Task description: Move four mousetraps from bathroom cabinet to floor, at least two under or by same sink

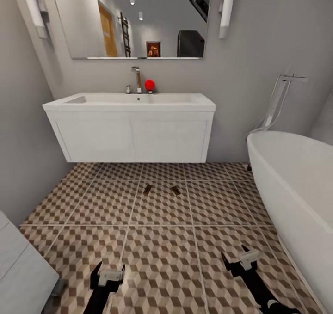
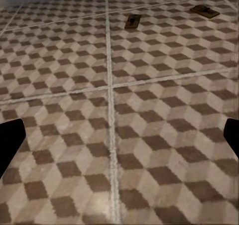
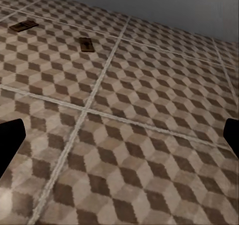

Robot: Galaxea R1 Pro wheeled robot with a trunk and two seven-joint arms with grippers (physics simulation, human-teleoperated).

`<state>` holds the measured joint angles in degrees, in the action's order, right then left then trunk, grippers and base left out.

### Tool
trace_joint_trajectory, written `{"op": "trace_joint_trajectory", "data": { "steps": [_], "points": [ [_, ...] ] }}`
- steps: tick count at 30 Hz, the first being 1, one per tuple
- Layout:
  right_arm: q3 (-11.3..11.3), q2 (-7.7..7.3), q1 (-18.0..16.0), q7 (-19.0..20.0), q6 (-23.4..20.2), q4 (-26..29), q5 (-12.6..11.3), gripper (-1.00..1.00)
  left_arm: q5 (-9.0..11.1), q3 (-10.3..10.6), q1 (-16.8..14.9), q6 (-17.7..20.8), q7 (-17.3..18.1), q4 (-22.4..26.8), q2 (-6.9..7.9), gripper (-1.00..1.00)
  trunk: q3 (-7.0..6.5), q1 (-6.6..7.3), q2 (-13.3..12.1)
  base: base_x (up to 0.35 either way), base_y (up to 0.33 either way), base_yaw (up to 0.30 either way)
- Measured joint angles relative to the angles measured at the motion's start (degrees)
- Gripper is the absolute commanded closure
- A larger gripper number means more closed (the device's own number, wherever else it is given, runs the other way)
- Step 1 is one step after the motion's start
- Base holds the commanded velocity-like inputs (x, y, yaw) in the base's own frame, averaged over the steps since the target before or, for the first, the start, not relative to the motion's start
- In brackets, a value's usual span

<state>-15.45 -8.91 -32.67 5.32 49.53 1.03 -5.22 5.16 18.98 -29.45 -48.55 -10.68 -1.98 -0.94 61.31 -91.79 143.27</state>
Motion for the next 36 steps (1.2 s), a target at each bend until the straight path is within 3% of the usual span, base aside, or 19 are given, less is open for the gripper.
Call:
{"op": "trace_joint_trajectory", "data": {
  "steps": [4, 36],
  "points": [
    [0.00, -0.02, 0.10, 0.00, -0.07, -0.02, -0.53, -1.00, 0.01, -0.03, 0.00, -0.02, 0.01, 0.14, -0.42, -1.00, -0.89, 0.10, -0.05, 0.000, 0.000, 0.000],
    [-0.03, 0.22, 0.53, -0.07, -0.62, -0.03, -1.01, -1.00, 0.03, 0.01, 0.00, 0.03, 0.01, 0.09, -0.79, -1.00, -6.63, 7.12, -12.88, 0.000, 0.000, 0.000]
  ]
}}
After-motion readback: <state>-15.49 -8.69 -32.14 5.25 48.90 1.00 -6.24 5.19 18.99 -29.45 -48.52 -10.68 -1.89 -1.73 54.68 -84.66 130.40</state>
